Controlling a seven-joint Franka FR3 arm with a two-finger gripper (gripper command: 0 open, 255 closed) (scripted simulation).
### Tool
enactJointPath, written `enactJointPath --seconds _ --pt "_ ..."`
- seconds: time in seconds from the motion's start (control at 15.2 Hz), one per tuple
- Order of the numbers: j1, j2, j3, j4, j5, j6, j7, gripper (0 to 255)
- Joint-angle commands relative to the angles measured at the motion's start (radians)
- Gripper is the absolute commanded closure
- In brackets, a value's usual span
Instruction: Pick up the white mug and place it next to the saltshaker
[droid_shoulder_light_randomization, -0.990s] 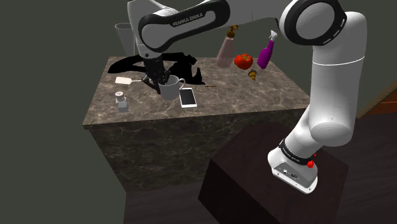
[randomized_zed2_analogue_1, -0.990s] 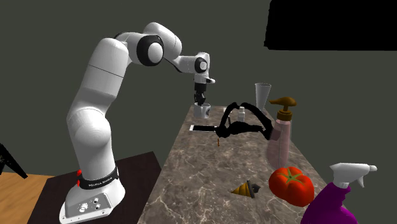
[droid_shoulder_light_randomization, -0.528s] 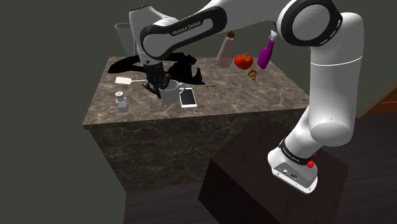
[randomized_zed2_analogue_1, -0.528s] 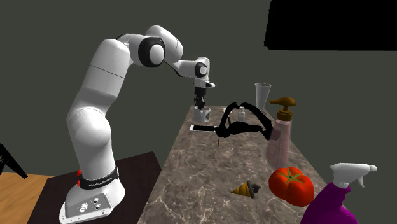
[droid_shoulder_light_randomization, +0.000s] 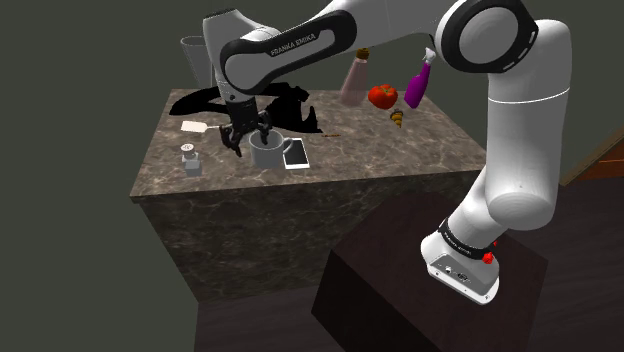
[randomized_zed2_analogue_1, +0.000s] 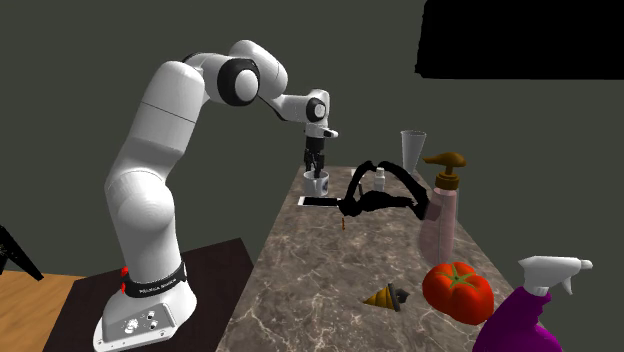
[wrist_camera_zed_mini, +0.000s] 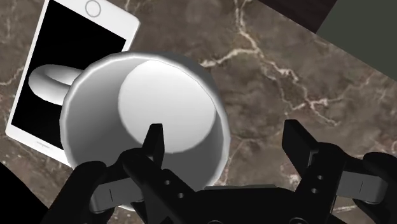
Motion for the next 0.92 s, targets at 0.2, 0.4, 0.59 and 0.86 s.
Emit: enactJointPath --seconds 0.2,0.4,0.59,0.86 --pt "0.002 -0.009 0.003 0.055 0.005 -0.063 -0.004 0" --pt "0.006 -0.012 0.004 0.11 0.007 -0.122 -0.007 0" --pt "0.006 -0.012 0.004 0.11 0.007 -0.122 -0.007 0" --pt "0.006 -0.012 0.004 0.11 0.007 -0.122 -0.007 0"
